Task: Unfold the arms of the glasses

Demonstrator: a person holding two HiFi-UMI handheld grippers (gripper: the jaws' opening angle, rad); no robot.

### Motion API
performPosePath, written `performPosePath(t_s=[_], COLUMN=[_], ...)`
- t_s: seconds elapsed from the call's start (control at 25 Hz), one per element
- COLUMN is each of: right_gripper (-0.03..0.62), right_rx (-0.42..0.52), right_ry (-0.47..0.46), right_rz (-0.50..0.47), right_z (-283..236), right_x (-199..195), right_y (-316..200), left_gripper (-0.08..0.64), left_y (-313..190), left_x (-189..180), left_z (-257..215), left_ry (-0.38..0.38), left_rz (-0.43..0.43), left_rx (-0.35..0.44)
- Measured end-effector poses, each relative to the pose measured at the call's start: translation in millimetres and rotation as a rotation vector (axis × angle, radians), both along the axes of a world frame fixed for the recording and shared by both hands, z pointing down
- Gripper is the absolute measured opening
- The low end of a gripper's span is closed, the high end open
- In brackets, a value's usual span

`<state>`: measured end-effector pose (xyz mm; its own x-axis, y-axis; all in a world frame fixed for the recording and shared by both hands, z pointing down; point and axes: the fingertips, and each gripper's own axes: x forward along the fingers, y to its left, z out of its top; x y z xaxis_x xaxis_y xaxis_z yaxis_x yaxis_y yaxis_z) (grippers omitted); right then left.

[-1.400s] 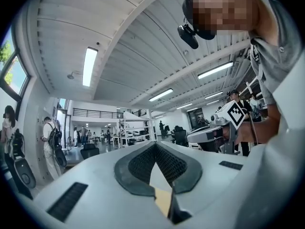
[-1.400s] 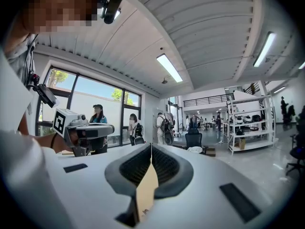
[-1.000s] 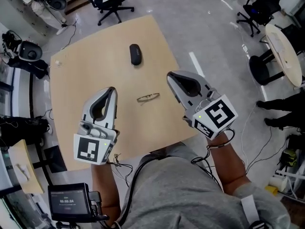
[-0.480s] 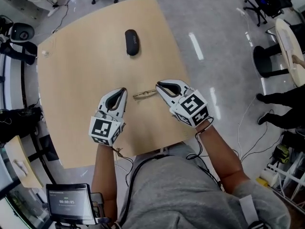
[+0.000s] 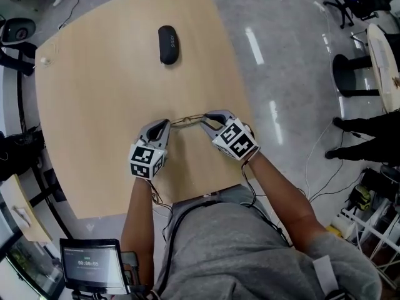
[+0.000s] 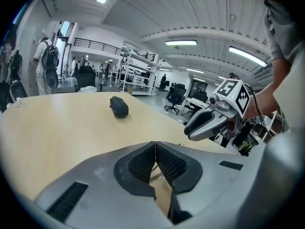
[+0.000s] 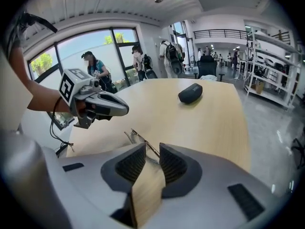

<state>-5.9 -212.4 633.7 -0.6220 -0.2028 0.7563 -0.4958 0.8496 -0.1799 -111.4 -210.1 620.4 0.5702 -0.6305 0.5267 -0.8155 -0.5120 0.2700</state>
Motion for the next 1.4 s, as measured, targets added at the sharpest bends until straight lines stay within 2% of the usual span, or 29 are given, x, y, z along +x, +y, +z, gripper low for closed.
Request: performPosePath(t_s=[0.16,0.48,0.8,1.4], right_gripper=[0.080,0.081,0.081,0.081], right_rx=[-0.002,-0.036,-0.061,-0.093], right_ry=[0.048,0.079,0.089,0.081], right_rz=[0.009,0.014,0.002,-0.018], right_z=[13.4,28.3,37.1,37.6], right_x=[9.3,18.5,17.8,9.4], right_y=[-2.1,13.5,27.4,47.5], left_gripper=[0.006,0.006,0.006,0.006], left_y=[6.4,22.6,33.0,48.6], left_x=[4.7,17.6,26.1,45.0], left_z=[16.5,30.5,40.8,46.9], left_ry=[0.000,0.009,0.030,0.116], left_rz=[-0.006,-0.009,-0.017,-0.022], left_rx=[-0.045,-0.105,-0.144,-0.200])
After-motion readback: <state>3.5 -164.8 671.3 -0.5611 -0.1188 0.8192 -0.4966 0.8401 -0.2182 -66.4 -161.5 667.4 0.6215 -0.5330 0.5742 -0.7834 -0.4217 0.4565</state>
